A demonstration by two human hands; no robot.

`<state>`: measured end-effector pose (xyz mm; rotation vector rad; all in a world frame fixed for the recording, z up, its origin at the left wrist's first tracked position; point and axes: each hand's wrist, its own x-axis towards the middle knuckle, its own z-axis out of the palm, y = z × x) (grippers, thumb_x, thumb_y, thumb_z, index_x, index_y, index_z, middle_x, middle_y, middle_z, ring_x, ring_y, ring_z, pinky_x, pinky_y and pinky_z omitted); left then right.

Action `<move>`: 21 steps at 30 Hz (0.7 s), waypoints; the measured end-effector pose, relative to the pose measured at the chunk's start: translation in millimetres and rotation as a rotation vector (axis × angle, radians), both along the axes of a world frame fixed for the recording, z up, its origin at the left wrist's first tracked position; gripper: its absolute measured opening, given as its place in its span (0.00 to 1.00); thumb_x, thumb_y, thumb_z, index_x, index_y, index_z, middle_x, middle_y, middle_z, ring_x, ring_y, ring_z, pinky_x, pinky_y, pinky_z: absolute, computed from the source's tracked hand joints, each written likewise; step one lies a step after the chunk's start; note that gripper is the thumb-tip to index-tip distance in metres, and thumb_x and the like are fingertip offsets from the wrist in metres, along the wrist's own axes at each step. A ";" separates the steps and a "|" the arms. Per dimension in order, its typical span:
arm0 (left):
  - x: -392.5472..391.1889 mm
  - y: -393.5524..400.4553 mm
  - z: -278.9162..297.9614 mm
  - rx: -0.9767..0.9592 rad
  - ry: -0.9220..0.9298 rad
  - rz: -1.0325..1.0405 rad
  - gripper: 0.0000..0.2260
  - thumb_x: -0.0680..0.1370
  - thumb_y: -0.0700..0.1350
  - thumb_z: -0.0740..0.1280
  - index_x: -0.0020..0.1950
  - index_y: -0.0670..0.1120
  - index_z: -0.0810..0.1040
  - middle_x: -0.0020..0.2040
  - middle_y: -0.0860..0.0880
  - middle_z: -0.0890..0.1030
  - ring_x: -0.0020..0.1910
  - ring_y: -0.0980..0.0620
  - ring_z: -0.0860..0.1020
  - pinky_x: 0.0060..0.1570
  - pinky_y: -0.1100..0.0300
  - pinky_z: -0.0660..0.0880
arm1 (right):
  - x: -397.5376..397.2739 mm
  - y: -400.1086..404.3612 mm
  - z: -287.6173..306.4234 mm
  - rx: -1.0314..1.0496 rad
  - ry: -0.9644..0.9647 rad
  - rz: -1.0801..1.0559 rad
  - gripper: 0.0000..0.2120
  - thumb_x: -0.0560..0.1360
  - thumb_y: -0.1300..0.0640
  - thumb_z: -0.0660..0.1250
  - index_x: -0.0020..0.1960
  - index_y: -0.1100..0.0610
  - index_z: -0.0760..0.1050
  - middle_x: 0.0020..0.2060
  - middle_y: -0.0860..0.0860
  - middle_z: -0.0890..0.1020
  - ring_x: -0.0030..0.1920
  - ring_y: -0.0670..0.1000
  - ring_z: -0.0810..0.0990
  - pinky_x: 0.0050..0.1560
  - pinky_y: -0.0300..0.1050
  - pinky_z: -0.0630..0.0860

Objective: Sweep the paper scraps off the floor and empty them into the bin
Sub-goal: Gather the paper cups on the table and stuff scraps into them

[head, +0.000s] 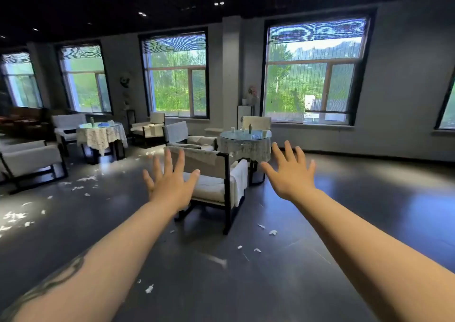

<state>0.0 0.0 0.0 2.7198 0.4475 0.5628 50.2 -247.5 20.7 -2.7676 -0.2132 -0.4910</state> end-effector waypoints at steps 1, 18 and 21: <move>11.5 -14.3 -1.4 0.027 0.002 -0.024 0.31 0.82 0.63 0.48 0.80 0.57 0.38 0.80 0.50 0.34 0.78 0.46 0.32 0.74 0.39 0.36 | 4.7 -12.2 -0.3 -0.025 -0.001 -0.022 0.31 0.80 0.36 0.45 0.78 0.44 0.41 0.78 0.48 0.41 0.78 0.54 0.39 0.74 0.63 0.41; 273.6 -117.1 -40.6 -0.034 -0.074 -0.227 0.28 0.84 0.58 0.52 0.81 0.54 0.47 0.82 0.50 0.42 0.80 0.50 0.43 0.76 0.46 0.42 | 229.0 -112.2 -39.0 -0.020 -0.016 -0.144 0.29 0.80 0.40 0.51 0.78 0.48 0.50 0.78 0.50 0.52 0.77 0.54 0.49 0.75 0.58 0.49; 329.7 -124.4 -49.8 -0.053 -0.035 -0.257 0.27 0.83 0.57 0.54 0.81 0.52 0.53 0.82 0.50 0.47 0.80 0.49 0.48 0.76 0.49 0.46 | 284.9 -126.4 -49.3 -0.035 -0.012 -0.176 0.29 0.80 0.41 0.52 0.78 0.49 0.51 0.78 0.51 0.53 0.77 0.54 0.52 0.73 0.56 0.53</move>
